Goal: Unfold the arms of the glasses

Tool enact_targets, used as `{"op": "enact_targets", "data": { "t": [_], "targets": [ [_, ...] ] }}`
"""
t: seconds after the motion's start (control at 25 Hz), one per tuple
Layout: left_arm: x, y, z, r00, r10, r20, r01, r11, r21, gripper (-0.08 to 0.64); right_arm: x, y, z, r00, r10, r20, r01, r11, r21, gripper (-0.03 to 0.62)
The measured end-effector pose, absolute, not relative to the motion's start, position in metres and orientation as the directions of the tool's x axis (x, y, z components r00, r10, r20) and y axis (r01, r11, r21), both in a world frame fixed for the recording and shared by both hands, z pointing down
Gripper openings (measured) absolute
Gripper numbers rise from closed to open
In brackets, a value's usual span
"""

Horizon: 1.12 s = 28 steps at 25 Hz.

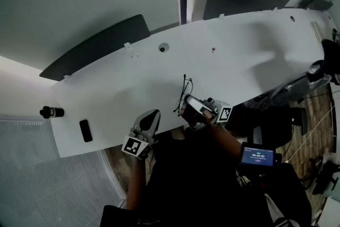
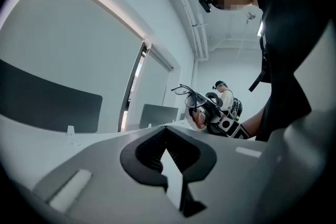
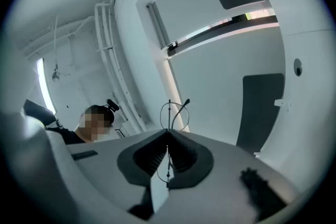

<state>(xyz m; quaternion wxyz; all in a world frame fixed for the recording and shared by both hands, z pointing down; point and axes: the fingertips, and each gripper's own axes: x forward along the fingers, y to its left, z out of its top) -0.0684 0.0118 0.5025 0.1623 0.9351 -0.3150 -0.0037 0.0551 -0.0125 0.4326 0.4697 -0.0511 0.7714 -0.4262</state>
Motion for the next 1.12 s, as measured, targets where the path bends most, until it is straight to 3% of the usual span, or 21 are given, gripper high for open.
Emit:
{"op": "enact_targets", "data": {
  "t": [0.28,1.12],
  "targets": [
    [-0.075,0.019,0.514,0.778,-0.623,0.081,-0.622,-0.745,0.241,0.005,0.031,-0.022,0.431,-0.56,-0.41,-0.72,0.429,0.601,-0.675,0.011],
    [-0.045,0.015,0.471,0.801,-0.596,0.058,-0.598,-0.791,0.132,0.005,0.048,-0.031,0.424,-0.521,-0.436,-0.734,0.461,0.58,-0.672,0.011]
  ]
}}
